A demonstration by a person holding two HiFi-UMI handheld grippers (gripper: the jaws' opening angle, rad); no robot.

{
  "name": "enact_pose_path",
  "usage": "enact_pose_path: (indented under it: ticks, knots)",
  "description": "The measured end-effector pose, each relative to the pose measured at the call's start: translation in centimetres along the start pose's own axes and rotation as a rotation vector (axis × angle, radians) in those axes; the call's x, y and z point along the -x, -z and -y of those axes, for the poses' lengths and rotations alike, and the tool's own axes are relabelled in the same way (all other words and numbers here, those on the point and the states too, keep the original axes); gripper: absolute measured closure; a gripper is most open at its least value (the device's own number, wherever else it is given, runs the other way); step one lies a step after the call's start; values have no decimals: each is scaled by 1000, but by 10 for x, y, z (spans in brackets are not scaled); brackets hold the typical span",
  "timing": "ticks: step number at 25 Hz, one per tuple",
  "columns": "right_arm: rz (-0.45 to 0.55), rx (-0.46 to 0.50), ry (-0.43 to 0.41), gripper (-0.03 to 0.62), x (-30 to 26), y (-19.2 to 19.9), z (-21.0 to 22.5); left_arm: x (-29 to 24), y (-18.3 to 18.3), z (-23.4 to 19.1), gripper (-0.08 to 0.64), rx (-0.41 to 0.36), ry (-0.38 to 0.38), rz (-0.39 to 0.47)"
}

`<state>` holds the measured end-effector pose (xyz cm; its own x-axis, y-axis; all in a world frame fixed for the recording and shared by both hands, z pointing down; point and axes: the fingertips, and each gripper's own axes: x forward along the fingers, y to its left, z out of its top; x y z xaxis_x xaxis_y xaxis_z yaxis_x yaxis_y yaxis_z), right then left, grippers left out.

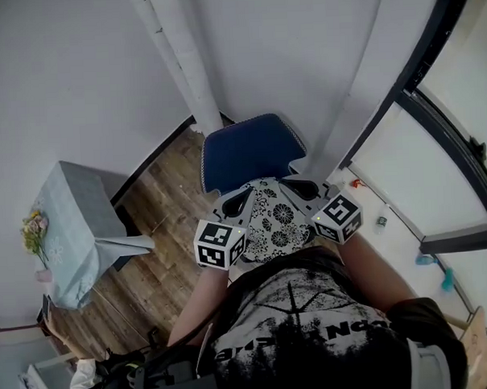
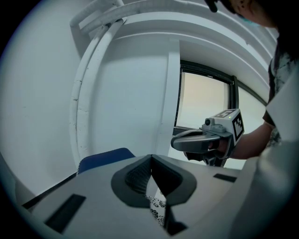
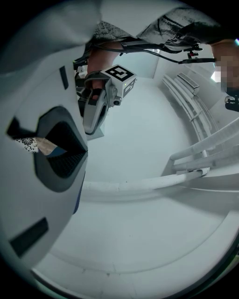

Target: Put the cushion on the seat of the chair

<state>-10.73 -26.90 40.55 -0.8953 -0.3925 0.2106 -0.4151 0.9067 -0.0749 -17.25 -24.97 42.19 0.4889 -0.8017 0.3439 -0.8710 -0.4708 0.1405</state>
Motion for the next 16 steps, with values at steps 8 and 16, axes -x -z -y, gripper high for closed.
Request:
enact_pose_path:
  ticks: [8,16]
  knots:
    - [-13,3,10,575,1,3,3,-3,4,3,545,-21,4,-26]
    - [-17,3,12,575,1,5,2,-3,6,4,545,-14,13,-28]
